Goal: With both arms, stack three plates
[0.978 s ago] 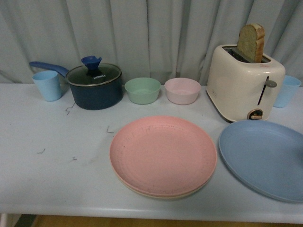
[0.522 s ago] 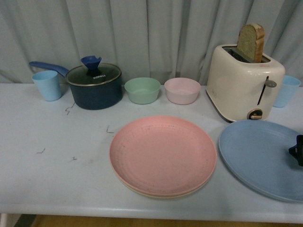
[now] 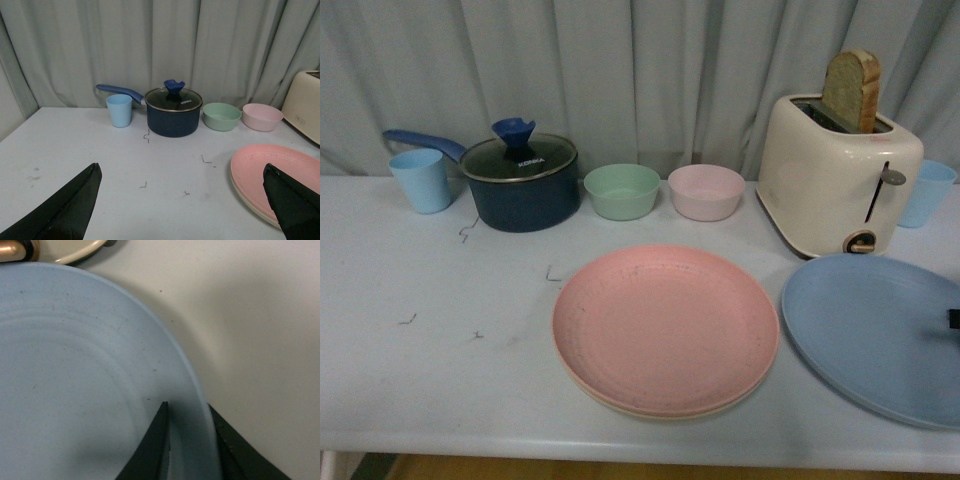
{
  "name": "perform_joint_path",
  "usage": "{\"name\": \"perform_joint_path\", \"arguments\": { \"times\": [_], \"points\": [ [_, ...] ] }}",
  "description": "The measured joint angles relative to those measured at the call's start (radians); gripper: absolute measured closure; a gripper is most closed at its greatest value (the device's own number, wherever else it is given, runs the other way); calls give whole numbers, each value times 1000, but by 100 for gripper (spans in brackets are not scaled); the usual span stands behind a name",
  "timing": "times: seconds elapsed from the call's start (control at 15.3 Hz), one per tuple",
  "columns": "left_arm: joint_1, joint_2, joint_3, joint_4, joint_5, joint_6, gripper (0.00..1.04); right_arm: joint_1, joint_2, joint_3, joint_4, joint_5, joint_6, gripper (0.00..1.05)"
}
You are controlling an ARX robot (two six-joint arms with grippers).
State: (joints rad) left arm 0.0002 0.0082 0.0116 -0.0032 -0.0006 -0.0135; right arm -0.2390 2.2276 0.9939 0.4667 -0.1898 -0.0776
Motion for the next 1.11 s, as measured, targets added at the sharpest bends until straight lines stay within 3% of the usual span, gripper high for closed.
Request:
{"name": "perform_joint_path", "arguments": {
  "times": [0.2,0.46,0.65,0.72,0.85,0.98,1.11],
  "points": [
    [0,0,0,0,0,0,7,-51,-84,-111,17,-60,20,101],
    [0,0,0,0,0,0,7,-176,-291,-253,-38,-114,16,102],
    [0,0,0,0,0,0,7,-185,-428,-312,-74,-156,18,102],
    [0,0,0,0,0,0,7,-92,-554,-333,-68,-209,72,102],
    [0,0,0,0,0,0,7,47,-583,-320,-23,-199,144,102],
    [0,0,0,0,0,0,7,204,-542,-284,-2,-123,222,102],
    [0,0,0,0,0,0,7,423,-348,-132,3,-28,351,102]
  ]
}}
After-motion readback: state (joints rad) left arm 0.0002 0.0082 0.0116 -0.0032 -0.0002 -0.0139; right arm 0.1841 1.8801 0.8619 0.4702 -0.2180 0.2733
